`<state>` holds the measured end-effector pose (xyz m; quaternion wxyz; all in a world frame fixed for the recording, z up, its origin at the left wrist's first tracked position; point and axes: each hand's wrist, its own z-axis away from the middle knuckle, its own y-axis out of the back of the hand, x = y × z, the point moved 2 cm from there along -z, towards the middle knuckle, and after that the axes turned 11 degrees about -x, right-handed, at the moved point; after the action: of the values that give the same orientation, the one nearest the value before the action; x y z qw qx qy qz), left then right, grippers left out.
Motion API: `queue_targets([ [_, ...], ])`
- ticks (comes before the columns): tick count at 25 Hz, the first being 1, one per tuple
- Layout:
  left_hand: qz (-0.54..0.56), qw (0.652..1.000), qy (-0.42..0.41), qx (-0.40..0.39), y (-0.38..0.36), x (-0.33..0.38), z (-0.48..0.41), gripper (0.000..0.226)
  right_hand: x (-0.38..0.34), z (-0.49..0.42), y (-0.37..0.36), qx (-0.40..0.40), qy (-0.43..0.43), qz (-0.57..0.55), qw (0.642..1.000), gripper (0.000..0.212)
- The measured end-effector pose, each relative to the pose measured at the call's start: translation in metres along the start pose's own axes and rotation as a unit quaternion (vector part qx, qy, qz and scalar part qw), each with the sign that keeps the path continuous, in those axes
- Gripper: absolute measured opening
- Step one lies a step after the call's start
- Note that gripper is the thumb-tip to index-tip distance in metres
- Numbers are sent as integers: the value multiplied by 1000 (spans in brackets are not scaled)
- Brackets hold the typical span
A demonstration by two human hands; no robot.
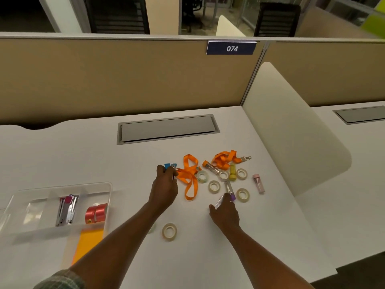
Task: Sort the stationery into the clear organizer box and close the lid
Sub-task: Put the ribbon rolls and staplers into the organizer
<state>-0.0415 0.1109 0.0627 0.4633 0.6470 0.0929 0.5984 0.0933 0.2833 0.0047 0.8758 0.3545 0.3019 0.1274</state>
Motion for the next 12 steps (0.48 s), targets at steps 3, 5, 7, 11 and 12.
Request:
queue_targets([
  [3,43,999,4,29,-1,9,11,13,3,-1,0,2,14,-50,999,48],
  [5,78,996,24,41,0,11,19,16,4,-1,2,-6,16,-75,997,43],
  [7,130,989,59,44,3,9,26,21,1,2,2,-24,20,-125,992,42],
  [11,285,952,108,11,12,3,43,46,-18,9,-6,-109,40,-341,933,45],
  [12,318,941,118,-1,15,1,47,56,-26,12,-9,-137,46,-379,914,43],
])
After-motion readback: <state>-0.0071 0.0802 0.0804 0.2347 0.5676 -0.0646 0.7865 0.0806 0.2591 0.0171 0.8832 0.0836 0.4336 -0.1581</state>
